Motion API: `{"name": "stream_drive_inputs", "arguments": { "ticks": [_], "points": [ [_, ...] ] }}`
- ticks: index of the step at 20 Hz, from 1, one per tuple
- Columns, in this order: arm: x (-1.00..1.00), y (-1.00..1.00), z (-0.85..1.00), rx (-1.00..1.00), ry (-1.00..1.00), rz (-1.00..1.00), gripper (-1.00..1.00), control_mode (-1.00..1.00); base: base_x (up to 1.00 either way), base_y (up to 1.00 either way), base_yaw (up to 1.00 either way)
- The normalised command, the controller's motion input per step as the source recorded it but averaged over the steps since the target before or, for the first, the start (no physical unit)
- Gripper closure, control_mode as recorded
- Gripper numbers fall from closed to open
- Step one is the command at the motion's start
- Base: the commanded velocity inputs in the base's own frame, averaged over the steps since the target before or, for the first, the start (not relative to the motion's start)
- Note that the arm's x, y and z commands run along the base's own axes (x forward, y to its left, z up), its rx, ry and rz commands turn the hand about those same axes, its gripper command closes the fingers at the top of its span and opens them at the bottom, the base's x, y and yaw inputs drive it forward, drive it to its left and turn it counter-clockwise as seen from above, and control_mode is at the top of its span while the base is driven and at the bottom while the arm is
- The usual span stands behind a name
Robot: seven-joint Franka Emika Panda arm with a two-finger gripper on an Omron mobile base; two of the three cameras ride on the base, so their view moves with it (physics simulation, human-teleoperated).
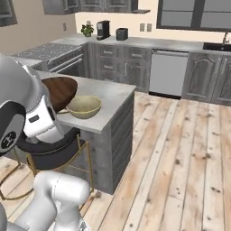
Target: Take the smaller bowl and place it next to the appetizer plate on the dining counter , and place the larger bowl next to the plate with cooked food.
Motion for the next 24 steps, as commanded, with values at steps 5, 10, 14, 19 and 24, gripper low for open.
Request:
{"name": "stream_drive_inputs", "arguments": {
  "ticks": [5,10,14,19,24],
  "points": [
    [0.00,0.00,0.00,0.00,0.00,0.00,1.00,1.00,0.00,1.00,-0.03],
    [0.00,0.00,0.00,0.00,0.00,0.00,1.00,1.00,-0.04,1.00,-0.02],
    [0.00,0.00,0.00,0.00,0.00,0.00,1.00,1.00,-0.13,1.00,0.00],
    [0.00,0.00,0.00,0.00,0.00,0.00,1.00,1.00,-0.01,1.00,-0.01],
    [0.00,0.00,0.00,0.00,0.00,0.00,1.00,1.00,0.00,0.92,-0.01]
  ]
}}
